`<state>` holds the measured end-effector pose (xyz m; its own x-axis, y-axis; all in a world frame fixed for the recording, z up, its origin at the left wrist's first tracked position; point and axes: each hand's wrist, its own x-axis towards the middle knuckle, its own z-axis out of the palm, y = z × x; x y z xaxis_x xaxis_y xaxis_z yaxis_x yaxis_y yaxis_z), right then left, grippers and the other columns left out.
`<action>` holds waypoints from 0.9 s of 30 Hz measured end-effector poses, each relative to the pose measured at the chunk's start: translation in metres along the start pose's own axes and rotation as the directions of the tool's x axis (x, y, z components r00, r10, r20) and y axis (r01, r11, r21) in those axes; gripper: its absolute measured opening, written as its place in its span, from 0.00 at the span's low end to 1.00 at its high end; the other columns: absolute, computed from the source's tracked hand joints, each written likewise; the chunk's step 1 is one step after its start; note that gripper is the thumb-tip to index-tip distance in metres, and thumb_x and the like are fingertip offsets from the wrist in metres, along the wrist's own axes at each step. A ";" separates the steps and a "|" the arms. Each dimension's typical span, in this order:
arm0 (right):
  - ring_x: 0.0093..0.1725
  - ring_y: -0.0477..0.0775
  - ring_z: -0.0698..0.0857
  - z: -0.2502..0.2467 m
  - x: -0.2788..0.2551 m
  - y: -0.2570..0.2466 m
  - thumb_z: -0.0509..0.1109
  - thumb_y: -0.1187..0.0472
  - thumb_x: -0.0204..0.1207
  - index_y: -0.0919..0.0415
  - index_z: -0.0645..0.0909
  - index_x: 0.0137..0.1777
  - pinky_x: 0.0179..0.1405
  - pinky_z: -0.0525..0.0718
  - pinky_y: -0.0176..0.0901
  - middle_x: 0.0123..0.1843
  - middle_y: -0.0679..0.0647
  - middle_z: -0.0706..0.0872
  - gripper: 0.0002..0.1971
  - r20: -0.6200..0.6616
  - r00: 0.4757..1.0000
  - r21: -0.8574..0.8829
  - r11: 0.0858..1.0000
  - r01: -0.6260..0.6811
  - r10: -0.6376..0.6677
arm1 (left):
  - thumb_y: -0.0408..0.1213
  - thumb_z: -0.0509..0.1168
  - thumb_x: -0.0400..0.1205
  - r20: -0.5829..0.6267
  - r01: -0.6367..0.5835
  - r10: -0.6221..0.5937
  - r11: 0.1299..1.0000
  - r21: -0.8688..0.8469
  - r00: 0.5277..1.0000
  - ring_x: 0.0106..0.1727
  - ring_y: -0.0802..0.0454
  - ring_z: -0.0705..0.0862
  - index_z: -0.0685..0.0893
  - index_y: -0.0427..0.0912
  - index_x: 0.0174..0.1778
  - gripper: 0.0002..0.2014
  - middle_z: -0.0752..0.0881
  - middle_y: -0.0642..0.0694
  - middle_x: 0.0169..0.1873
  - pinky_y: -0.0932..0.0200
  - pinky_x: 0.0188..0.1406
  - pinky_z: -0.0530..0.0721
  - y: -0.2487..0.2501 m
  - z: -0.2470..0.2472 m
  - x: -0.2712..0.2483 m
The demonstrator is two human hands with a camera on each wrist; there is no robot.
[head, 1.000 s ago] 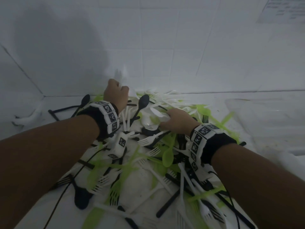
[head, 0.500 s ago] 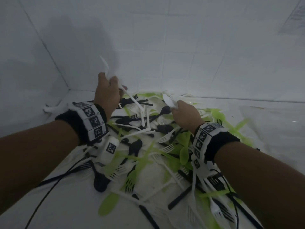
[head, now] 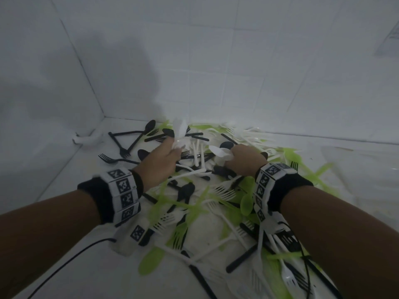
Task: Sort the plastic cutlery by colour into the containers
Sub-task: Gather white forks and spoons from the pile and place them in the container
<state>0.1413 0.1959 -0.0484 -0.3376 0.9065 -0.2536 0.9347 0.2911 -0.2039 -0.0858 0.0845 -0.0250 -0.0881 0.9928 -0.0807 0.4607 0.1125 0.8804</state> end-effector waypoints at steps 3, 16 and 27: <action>0.39 0.51 0.80 0.005 0.007 0.000 0.66 0.48 0.84 0.57 0.78 0.49 0.37 0.75 0.45 0.41 0.50 0.81 0.11 -0.010 0.999 0.011 0.999 -0.030 0.030 | 0.46 0.57 0.92 0.103 -0.051 0.045 0.997 0.050 0.994 0.28 0.55 0.78 0.78 0.52 0.62 0.07 0.83 0.50 0.31 0.59 0.29 0.78 -0.009 -0.003 -0.011; 0.47 0.56 0.84 0.018 0.011 -0.026 0.75 0.45 0.75 0.58 0.79 0.47 0.46 0.83 0.46 0.45 0.53 0.83 0.16 0.038 0.997 0.008 0.997 -0.074 0.074 | 0.48 0.58 0.91 0.115 -0.070 0.051 0.982 0.177 0.992 0.29 0.57 0.73 0.75 0.49 0.43 0.12 0.75 0.51 0.30 0.58 0.28 0.75 -0.042 -0.009 -0.032; 0.44 0.59 0.85 -0.018 -0.009 -0.028 0.70 0.51 0.83 0.65 0.83 0.50 0.45 0.82 0.50 0.44 0.56 0.85 0.15 -0.228 0.972 0.540 0.839 0.072 0.063 | 0.47 0.62 0.90 -0.048 -0.087 0.094 0.988 0.131 0.994 0.33 0.54 0.76 0.79 0.47 0.51 0.08 0.79 0.49 0.34 0.52 0.36 0.75 -0.028 -0.013 -0.018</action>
<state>0.1201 0.1854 -0.0239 -0.2438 0.9688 -0.0438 0.6999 0.1445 -0.6995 -0.1084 0.0633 -0.0418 -0.0866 0.9959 0.0245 0.5781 0.0303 0.8154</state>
